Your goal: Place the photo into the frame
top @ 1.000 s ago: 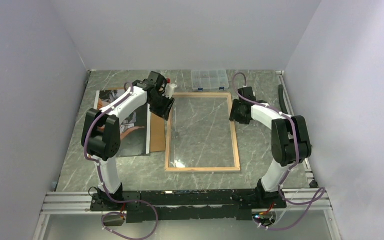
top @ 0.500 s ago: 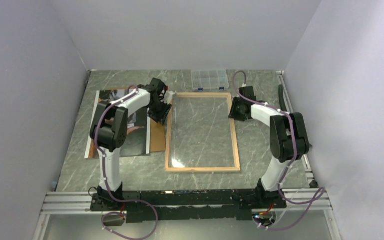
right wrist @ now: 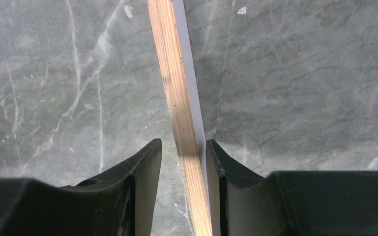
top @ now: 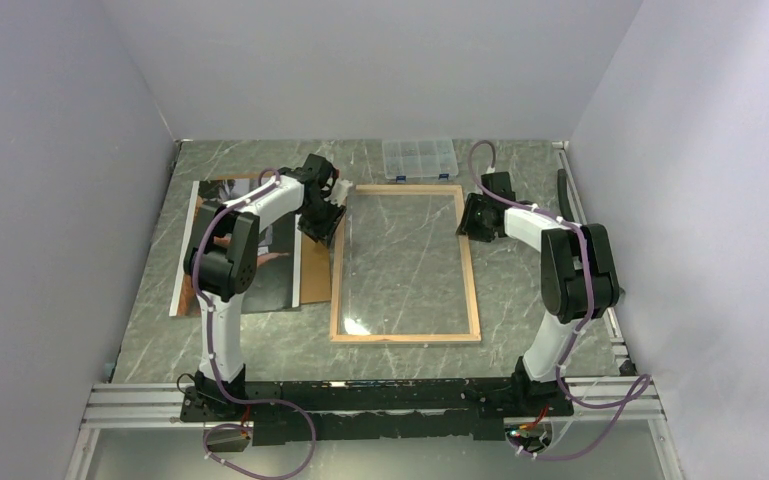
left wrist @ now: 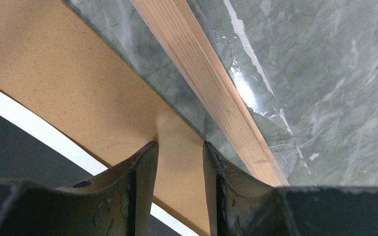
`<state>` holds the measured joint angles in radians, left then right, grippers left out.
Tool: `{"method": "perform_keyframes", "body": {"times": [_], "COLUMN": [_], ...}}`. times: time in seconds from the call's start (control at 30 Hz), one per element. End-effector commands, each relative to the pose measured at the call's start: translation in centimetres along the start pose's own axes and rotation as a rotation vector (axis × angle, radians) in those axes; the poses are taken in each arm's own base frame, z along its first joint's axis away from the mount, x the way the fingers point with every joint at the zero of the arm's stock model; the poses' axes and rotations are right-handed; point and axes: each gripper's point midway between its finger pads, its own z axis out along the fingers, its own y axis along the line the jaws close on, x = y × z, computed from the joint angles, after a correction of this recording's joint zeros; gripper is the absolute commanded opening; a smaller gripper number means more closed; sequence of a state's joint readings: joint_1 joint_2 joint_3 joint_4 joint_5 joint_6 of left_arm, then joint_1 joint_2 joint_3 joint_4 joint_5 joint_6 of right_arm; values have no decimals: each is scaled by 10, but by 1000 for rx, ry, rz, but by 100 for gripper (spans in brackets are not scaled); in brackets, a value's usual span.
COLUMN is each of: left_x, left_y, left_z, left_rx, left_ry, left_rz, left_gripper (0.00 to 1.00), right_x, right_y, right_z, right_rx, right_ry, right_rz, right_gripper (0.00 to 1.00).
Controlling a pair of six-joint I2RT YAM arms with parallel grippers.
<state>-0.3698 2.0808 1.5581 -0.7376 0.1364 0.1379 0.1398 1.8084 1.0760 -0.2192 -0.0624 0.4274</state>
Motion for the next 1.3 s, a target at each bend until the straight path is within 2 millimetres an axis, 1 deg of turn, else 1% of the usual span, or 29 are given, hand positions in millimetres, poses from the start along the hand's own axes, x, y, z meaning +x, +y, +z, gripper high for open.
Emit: {"method": "perform_keyframes", "body": {"times": [0.0, 0.07, 0.17, 0.27, 0.4, 0.57, 0.7, 0.77, 0.83, 0.9, 1.07, 1.2, 1.27], "left_x": [-13, -12, -12, -11, -8, -10, -11, -11, -11, -11, -14, -15, -15], "left_y": [-4, -5, -8, -10, -12, -13, -16, -16, -16, -17, -19, -19, -19], "left_z": [-11, -13, -14, -11, -5, 1, 1, -1, -1, -2, -6, -6, -7], "left_rx": [-2, 4, 10, 14, 14, 19, 25, 27, 26, 30, 39, 43, 45], "left_ry": [-53, -57, -61, -55, -42, -40, -41, -44, -44, -45, -60, -66, -69], "left_rz": [26, 23, 20, 23, 30, 28, 32, 35, 37, 37, 38, 42, 42], "left_gripper": [45, 44, 44, 44, 44, 44, 44, 44, 44, 43, 43, 43, 43], "right_x": [14, 13, 18, 27, 33, 42, 39, 37, 42, 50, 52, 55, 56], "right_y": [-28, -30, -33, -36, -41, -54, -66, -68, -69, -73, -75, -71, -63], "right_z": [-6, -7, -3, 4, 10, 15, 12, 12, 14, 16, 13, 14, 15], "right_rx": [85, 73, 70, 75, 92, 156, 232, 252, 277, 314, 363, 374, 345], "right_ry": [57, 60, 80, 109, 125, 145, 146, 159, 192, 230, 253, 273, 279], "right_rz": [-3, 6, 7, 7, 6, 18, 19, 7, -16, -41, -75, -98, -91], "right_gripper": [42, 43, 42, 40, 37, 31, 30, 30, 30, 31, 33, 33, 39]}}
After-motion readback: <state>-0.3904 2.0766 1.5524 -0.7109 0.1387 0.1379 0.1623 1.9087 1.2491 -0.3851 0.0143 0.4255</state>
